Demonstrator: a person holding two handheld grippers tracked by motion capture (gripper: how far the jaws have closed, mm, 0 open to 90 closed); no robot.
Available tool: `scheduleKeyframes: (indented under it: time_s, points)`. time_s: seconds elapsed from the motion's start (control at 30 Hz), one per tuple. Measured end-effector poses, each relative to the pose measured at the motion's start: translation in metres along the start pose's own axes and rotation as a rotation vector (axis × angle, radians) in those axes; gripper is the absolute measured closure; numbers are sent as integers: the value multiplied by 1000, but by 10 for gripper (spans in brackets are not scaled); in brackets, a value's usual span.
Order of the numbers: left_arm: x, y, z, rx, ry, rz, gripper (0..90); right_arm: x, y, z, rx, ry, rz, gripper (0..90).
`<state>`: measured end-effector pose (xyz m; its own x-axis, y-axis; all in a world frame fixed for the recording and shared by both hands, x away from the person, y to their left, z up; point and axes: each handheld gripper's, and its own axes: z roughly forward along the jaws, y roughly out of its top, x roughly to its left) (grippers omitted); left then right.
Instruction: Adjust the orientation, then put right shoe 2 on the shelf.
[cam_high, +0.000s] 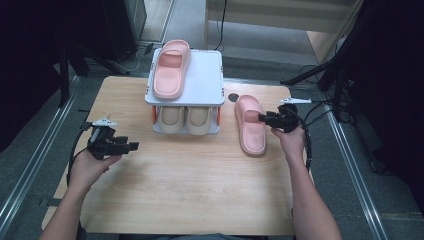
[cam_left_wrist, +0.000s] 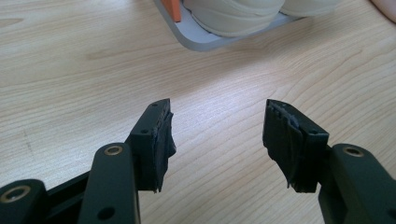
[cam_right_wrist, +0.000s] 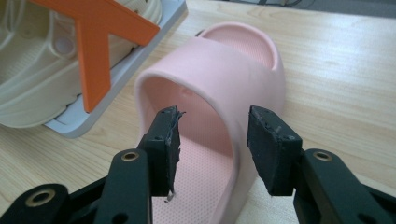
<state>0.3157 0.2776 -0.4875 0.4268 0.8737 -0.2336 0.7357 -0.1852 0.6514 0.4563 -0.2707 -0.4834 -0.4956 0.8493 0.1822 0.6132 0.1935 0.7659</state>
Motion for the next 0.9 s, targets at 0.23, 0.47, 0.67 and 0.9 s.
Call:
scheduleKeyframes:
  time_s: [0.23,0.47,0.67,0.9]
  points:
    - [-1,1,1,3,-1,1,427,-4,-6,16,36,-21,13,540]
    - [-1,-2,1,9,1,0,427,-8,-10,28,45,-46,21,540]
    - [-2,-6,-1,8,9,-7,428,-13,-11,37,48,-73,34,568]
    - [-2,-5,2,14,4,-4,428,-15,-13,39,67,-93,51,630]
